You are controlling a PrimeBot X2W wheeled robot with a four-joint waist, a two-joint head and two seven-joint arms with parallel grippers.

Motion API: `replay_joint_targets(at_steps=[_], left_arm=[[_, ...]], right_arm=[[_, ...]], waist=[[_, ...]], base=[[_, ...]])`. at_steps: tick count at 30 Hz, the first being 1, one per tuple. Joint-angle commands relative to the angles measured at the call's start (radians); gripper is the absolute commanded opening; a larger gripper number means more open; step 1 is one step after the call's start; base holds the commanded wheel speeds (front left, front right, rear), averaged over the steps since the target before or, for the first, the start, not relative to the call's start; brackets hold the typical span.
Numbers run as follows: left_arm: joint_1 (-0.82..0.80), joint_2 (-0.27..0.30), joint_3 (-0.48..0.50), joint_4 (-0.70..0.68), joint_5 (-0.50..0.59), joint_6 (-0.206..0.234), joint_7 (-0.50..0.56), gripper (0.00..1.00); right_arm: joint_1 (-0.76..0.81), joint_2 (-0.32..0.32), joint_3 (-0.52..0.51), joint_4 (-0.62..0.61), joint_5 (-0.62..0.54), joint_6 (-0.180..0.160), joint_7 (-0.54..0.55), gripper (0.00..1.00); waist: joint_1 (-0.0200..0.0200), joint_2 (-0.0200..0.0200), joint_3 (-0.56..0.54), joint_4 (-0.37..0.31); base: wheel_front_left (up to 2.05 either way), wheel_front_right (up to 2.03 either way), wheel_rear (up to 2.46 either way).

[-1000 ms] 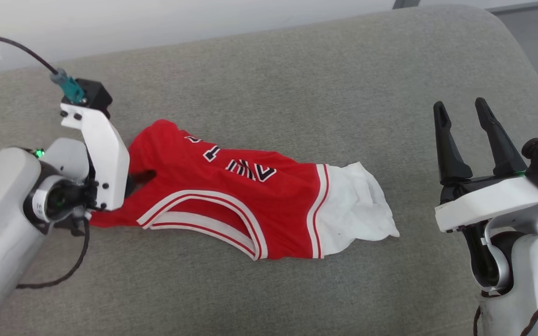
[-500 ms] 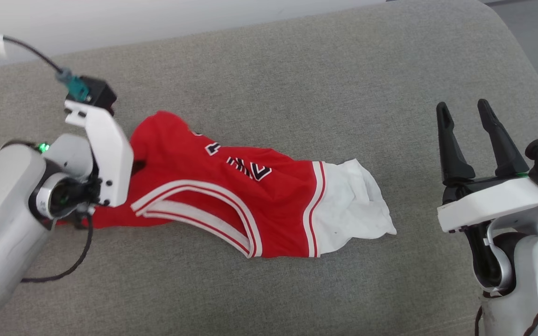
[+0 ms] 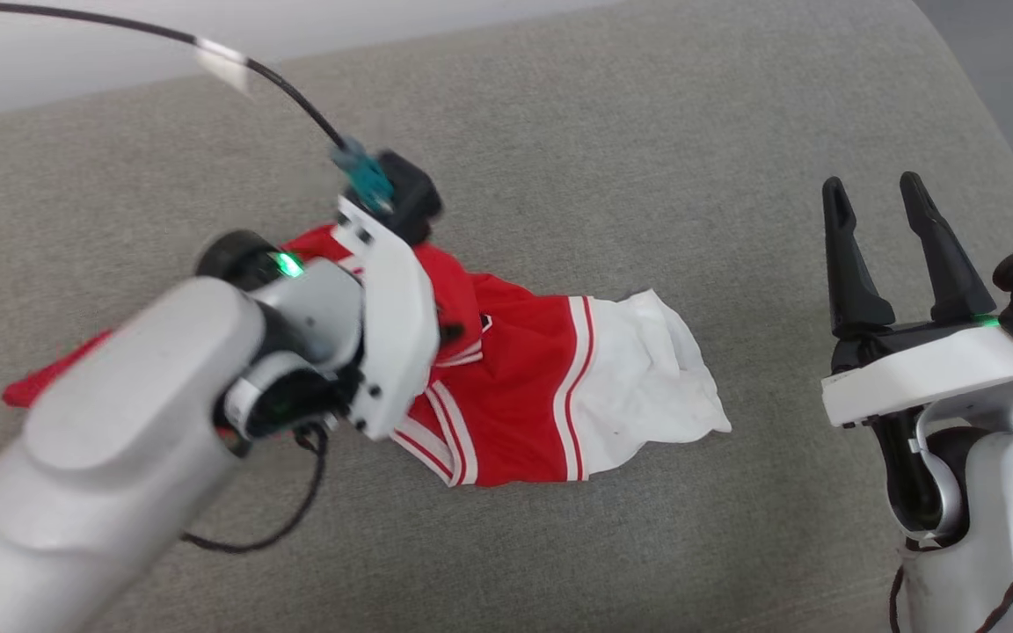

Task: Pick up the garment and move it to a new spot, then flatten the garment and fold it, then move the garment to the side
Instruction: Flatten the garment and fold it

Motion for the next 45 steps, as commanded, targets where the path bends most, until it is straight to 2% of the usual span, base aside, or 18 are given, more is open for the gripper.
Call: replay_joint_targets(at_steps=[1,7,8,10,11,17,28,33,45], left_arm=[[0.017,-0.005,-0.006,0.000,0.006,-0.006,0.004,0.00],[0.058,-0.047,-0.059,0.046,0.018,-0.029,-0.008,0.00],[0.061,-0.051,-0.067,0.058,0.023,-0.037,-0.014,0.16],[0.062,-0.053,-0.077,0.078,0.028,-0.049,-0.021,0.70],[0.066,-0.055,-0.077,0.086,0.020,-0.053,-0.023,1.00],[0.049,-0.048,-0.051,0.077,-0.033,-0.056,-0.007,1.00],[0.010,0.032,0.002,0.005,-0.058,0.014,0.045,1.00],[0.021,0.050,0.003,0.048,-0.046,0.027,0.038,1.00],[0.056,0.023,0.021,0.202,-0.074,0.012,-0.024,1.00]], right_arm=[[-0.008,0.000,0.004,0.002,0.004,0.000,-0.009,1.00],[-0.021,0.000,0.021,0.024,0.015,0.000,-0.029,1.00],[-0.022,0.000,0.022,0.029,0.018,0.000,-0.033,1.00],[-0.024,0.000,0.025,0.036,0.021,0.000,-0.037,1.00],[-0.024,0.000,0.025,0.040,0.023,0.000,-0.041,1.00],[-0.018,0.000,0.011,0.051,0.011,0.000,-0.040,1.00],[0.002,0.000,0.005,0.028,-0.001,0.000,-0.026,1.00],[0.005,0.000,0.017,0.020,0.002,0.000,-0.024,1.00],[-0.005,0.000,0.028,0.005,0.012,0.000,-0.025,1.00]], waist=[[0.0000,0.0000,0.009,-0.009],[0.0000,0.0000,0.025,-0.025],[0.0000,0.0000,0.026,-0.025],[0.0000,0.0000,0.027,-0.025],[0.0000,0.0000,0.025,-0.024],[0.0000,0.0000,-0.002,-0.004],[0.0000,0.0000,-0.047,0.017],[0.0000,0.0000,-0.049,0.011],[0.0000,0.0000,-0.018,-0.011]], base=[[0.00,0.00,0.00],[0.00,0.00,0.00],[0.00,0.00,0.00],[0.00,0.00,0.00],[0.00,0.00,0.00],[0.00,0.00,0.00],[0.00,0.00,0.00],[0.00,0.00,0.00],[0.00,0.00,0.00]])
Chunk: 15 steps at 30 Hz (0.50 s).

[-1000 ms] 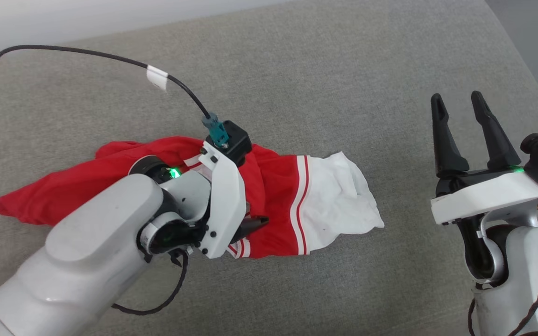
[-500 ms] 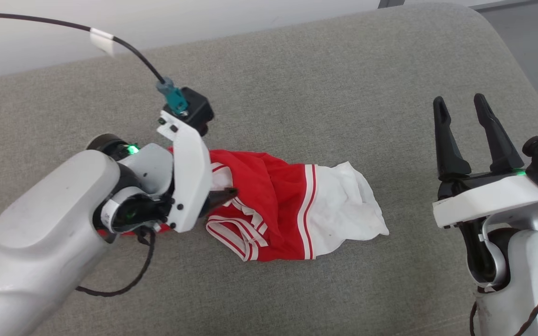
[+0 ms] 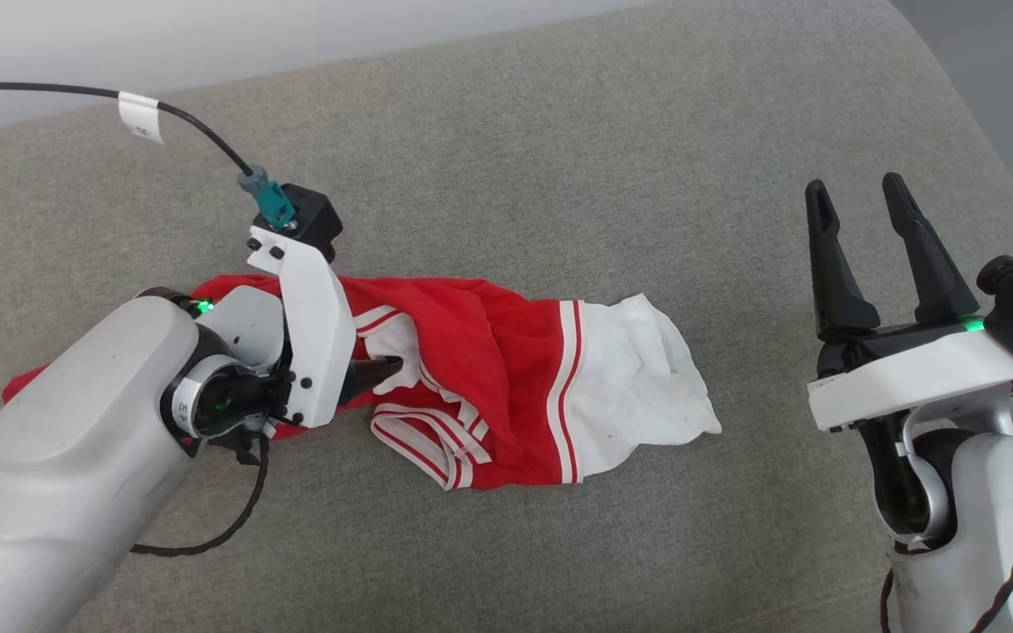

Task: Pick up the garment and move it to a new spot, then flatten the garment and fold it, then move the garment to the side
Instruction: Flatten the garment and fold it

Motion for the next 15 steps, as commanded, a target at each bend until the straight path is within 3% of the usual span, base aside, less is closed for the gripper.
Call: replay_joint_targets(at_steps=[1,5,6,7,15], left_arm=[[0.009,-0.006,0.006,0.012,-0.005,-0.004,-0.009,1.00],[0.016,-0.016,0.003,0.054,-0.012,-0.007,-0.012,1.00],[0.018,-0.018,0.001,0.065,-0.016,-0.007,-0.003,0.82],[0.017,-0.028,0.009,0.078,-0.028,-0.002,-0.008,0.00],[0.007,-0.030,0.040,0.055,-0.063,0.024,-0.001,0.00]], right_arm=[[-0.006,0.000,0.001,-0.004,0.004,0.000,-0.004,1.00],[-0.010,0.000,0.002,-0.001,0.006,0.000,-0.008,1.00],[-0.011,0.000,0.001,-0.001,0.006,0.000,-0.009,1.00],[-0.011,0.000,-0.002,0.000,0.005,0.000,-0.010,1.00],[-0.009,0.000,-0.017,0.003,-0.009,0.000,-0.008,1.00]], waist=[[0.0000,0.0000,0.005,-0.003],[0.0000,0.0000,0.014,-0.005],[0.0000,0.0000,0.016,-0.005],[0.0000,0.0000,0.019,-0.002],[0.0000,0.0000,0.013,0.022]], base=[[0.00,0.00,0.00],[0.00,0.00,0.00],[0.00,0.00,0.00],[0.00,0.00,0.00],[0.00,0.00,0.00]])
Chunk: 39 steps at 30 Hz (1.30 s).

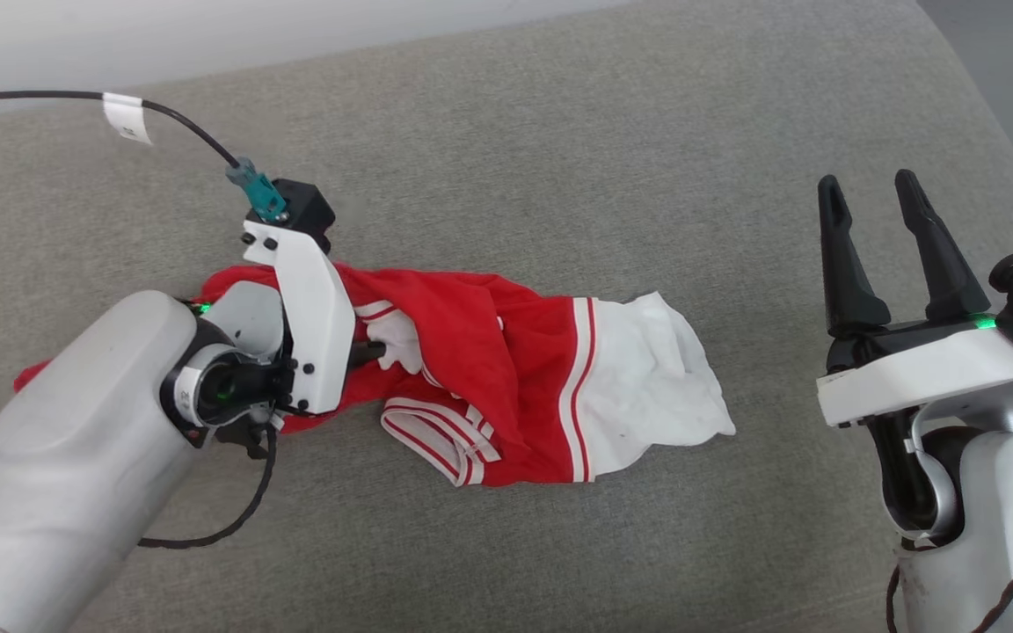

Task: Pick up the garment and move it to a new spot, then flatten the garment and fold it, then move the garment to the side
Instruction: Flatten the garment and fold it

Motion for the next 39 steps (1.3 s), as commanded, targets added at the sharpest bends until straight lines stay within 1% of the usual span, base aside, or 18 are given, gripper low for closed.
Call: replay_joint_targets(at_steps=[1,5,8,14,19,20,24,28,31,35,36,39], left_arm=[[0.001,0.008,0.007,-0.012,-0.005,0.007,-0.002,0.00],[0.007,0.035,0.034,-0.064,-0.018,0.026,-0.012,0.00],[0.022,0.063,0.055,-0.121,-0.029,0.053,-0.017,0.00],[0.064,0.157,0.106,-0.245,-0.042,0.113,-0.046,0.00],[0.113,0.252,0.142,-0.322,-0.026,0.165,-0.074,0.00],[0.113,0.252,0.142,-0.322,-0.026,0.165,-0.074,0.00],[0.162,0.331,0.165,-0.358,-0.009,0.208,-0.102,0.00],[0.218,0.387,0.174,-0.363,0.000,0.236,-0.129,0.00],[0.252,0.399,0.186,-0.344,-0.018,0.244,-0.153,0.00],[0.266,0.401,0.195,-0.316,-0.022,0.226,-0.184,0.00],[0.260,0.399,0.195,-0.318,-0.018,0.221,-0.188,0.00],[0.224,0.371,0.199,-0.348,-0.029,0.201,-0.183,0.00]], right_arm=[[-0.003,0.000,-0.003,0.000,-0.009,0.000,-0.001,1.00],[0.009,0.000,-0.014,-0.004,-0.015,0.000,0.005,1.00],[0.017,0.000,-0.028,-0.008,-0.021,0.000,0.012,1.00],[0.023,0.000,-0.051,-0.017,-0.041,0.000,0.029,1.00],[0.028,0.000,-0.059,-0.024,-0.055,0.000,0.045,1.00],[0.028,0.000,-0.059,-0.024,-0.055,0.000,0.045,1.00],[0.030,0.000,-0.058,-0.028,-0.058,0.000,0.057,1.00],[0.033,0.000,-0.059,-0.031,-0.063,0.000,0.064,1.00],[0.033,0.000,-0.058,-0.032,-0.063,0.000,0.068,1.00],[0.026,0.000,-0.053,-0.030,-0.060,0.000,0.073,1.00],[0.025,0.000,-0.052,-0.029,-0.061,0.000,0.074,1.00],[0.028,0.000,-0.053,-0.029,-0.064,0.000,0.077,1.00]], waist=[[0.0000,0.0000,-0.005,0.009],[0.0000,0.0000,-0.015,0.034],[0.0000,0.0000,-0.023,0.060],[0.0000,0.0000,-0.041,0.115],[0.0000,0.0000,-0.052,0.155],[0.0000,0.0000,-0.052,0.155],[0.0000,0.0000,-0.059,0.176],[0.0000,0.0000,-0.059,0.193],[0.0000,0.0000,-0.058,0.200],[0.0000,0.0000,-0.055,0.200],[0.0000,0.0000,-0.055,0.199],[0.0000,0.0000,-0.058,0.198]], base=[[0.00,0.00,0.00],[0.00,0.00,0.00],[0.00,0.00,0.00],[0.00,0.00,0.00],[0.00,0.00,0.00],[0.00,0.00,0.00],[0.00,0.00,0.00],[0.00,0.00,0.00],[0.00,0.00,0.00],[0.00,0.00,0.00],[0.00,0.00,0.00],[0.00,0.00,0.00]])
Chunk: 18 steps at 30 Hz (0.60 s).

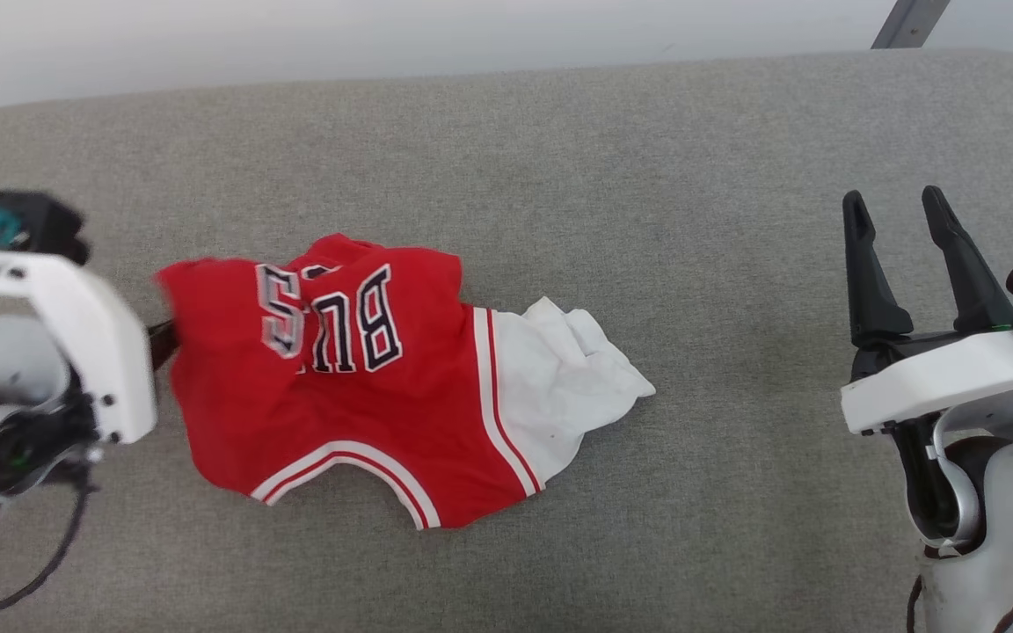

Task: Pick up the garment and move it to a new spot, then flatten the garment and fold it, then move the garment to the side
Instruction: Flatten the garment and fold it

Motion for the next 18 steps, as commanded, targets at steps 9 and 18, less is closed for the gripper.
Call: replay_joint_targets(at_steps=[9,18], left_arm=[[-0.178,-0.161,-0.114,-0.107,0.070,-0.064,0.126,0.00],[-0.201,-0.308,-0.275,-0.018,0.126,-0.143,0.215,0.00]], right_arm=[[0.003,-0.001,0.016,0.004,0.000,0.000,0.007,1.00],[-0.014,0.000,0.042,0.021,0.015,0.000,-0.005,1.00]], waist=[[-0.0001,0.0000,-0.006,-0.017],[-0.0001,0.0000,0.001,-0.057]], base=[[0.00,0.00,0.00],[0.00,0.00,0.00]])
